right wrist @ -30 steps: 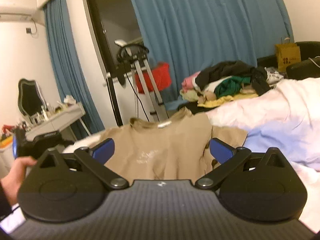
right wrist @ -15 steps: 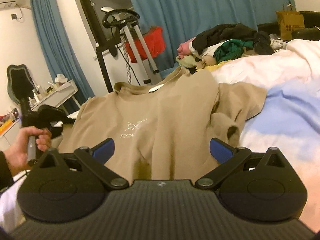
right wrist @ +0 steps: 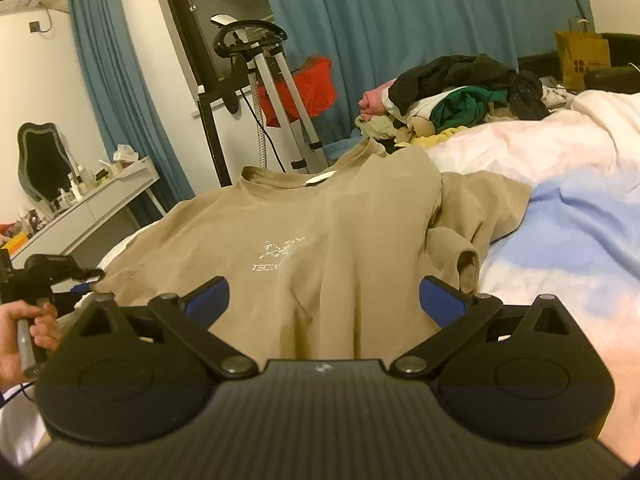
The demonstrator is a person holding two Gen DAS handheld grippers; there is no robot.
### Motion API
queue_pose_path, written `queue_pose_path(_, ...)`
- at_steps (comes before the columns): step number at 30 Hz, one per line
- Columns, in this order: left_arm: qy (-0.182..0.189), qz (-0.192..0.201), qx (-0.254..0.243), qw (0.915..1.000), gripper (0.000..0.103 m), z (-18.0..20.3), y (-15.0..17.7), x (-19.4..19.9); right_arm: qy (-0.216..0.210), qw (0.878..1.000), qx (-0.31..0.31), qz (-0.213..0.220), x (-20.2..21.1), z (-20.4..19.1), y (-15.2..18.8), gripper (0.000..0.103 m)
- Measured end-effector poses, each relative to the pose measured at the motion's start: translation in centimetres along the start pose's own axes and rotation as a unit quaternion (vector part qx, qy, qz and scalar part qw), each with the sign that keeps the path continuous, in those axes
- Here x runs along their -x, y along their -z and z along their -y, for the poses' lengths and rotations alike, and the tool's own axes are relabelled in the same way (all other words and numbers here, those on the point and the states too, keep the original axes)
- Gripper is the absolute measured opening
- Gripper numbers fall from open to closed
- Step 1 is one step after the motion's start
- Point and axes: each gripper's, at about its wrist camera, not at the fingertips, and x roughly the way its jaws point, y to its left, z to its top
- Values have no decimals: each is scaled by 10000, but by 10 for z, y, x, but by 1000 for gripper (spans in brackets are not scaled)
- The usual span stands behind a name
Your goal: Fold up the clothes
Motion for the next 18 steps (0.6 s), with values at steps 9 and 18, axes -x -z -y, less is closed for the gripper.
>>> queue_pose_path(9, 245, -352, -935, 9947, 55, 51, -47, -77, 64, 9997, 138, -168, -14, -2, 4, 103)
queue_pose_path(18, -975, -100, -1733, 9800, 2, 94, -60, -113, 92, 9994, 78, -310, -26, 3, 8, 103)
